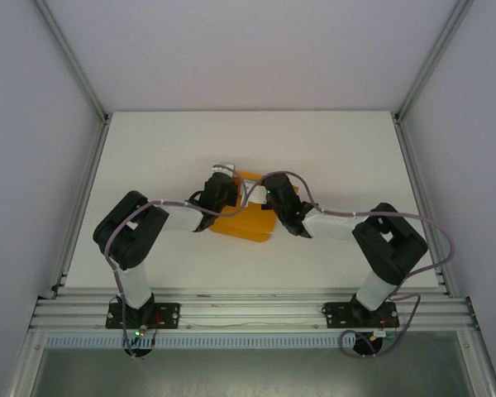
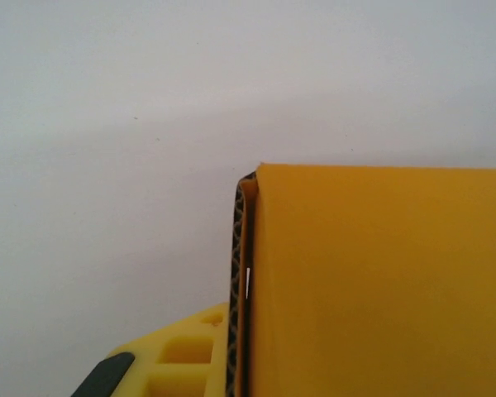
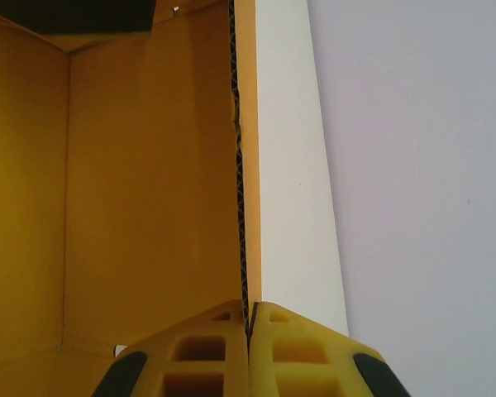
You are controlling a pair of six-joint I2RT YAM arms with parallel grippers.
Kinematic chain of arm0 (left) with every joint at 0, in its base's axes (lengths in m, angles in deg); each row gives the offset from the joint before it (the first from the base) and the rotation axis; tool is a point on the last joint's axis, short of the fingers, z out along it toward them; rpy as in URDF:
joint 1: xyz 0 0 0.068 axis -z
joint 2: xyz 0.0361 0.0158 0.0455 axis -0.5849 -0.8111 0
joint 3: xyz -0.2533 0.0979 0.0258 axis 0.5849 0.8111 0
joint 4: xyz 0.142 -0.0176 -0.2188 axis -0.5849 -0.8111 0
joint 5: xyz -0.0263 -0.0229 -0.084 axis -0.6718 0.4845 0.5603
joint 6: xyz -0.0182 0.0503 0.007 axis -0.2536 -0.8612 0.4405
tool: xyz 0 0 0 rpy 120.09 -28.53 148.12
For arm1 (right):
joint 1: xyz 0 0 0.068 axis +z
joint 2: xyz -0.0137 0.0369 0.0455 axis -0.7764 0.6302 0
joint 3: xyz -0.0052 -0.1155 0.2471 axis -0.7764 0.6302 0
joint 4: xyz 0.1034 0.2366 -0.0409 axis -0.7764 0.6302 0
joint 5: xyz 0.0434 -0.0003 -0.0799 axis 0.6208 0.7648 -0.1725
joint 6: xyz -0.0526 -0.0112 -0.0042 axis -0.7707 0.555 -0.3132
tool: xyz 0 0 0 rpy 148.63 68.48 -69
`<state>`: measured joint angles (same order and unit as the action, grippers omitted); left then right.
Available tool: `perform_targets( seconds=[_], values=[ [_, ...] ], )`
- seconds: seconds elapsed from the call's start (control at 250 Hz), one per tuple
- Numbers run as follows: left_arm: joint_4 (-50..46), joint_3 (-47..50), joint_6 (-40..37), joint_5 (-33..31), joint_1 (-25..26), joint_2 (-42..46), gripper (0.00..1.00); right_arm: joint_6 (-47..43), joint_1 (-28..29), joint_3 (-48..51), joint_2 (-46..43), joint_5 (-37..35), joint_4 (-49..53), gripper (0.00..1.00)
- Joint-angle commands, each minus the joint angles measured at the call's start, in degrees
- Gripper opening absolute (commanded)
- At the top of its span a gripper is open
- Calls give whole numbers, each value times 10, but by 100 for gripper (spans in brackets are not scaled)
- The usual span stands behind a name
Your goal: Assemble paper box
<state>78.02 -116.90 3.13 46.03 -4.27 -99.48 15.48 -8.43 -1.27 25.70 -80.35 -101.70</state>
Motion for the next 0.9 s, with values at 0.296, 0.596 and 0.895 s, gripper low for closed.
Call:
perform_targets(
  seconds=[0.296, 0.596, 0.895],
  values=[
    [-11, -5, 85, -124, -2, -34, 0, 34, 12, 20, -8, 31, 70, 0],
    [3, 9, 32, -47, -1, -10, 49, 33, 13, 16, -3, 35, 73, 0],
    [-15, -41, 26, -78, -1, -39, 38, 36, 13, 14, -4, 44, 80, 0]
  ],
)
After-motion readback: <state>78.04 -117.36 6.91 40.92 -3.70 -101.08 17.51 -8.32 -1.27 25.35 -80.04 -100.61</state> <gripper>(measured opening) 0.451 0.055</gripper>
